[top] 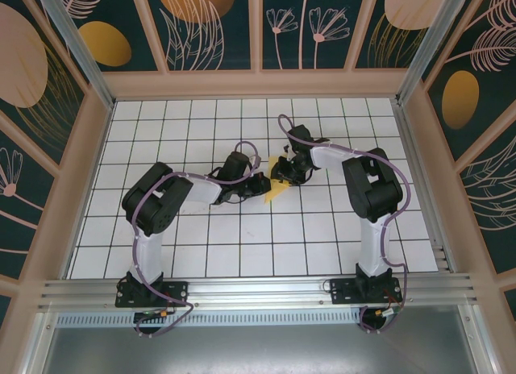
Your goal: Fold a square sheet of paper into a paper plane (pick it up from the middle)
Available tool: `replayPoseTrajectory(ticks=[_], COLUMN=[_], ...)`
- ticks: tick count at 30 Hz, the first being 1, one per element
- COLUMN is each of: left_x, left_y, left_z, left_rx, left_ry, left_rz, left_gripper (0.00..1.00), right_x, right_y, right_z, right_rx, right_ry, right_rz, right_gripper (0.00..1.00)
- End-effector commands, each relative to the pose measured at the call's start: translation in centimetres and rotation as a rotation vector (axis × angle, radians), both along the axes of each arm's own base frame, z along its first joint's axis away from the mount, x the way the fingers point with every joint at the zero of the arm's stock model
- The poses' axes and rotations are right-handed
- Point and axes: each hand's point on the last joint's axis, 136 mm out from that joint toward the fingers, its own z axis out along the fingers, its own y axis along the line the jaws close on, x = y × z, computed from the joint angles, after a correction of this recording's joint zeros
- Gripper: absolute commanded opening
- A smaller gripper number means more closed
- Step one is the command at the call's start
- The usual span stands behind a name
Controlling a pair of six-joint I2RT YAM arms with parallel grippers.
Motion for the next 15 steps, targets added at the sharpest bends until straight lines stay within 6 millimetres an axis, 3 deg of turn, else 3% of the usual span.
replayPoseTrajectory(ticks=[1, 15], left_x=[0.5, 0.5], left_y=[0.1, 1.0], left_z=[-0.6, -2.0], left_rx=[0.035, 0.101], left_ry=[-0.01, 0.016], left_rz=[0.003, 0.036], left_gripper=[0.06, 0.04], right_x=[-5.6, -5.7], right_y=[-5.5, -5.6], right_z=[-10.5, -10.7], right_rx=[-0.309, -0.31], right_ry=[0.214, 0.218], right_rz=[-0.017, -0.018], right_gripper=[0.35, 0.35])
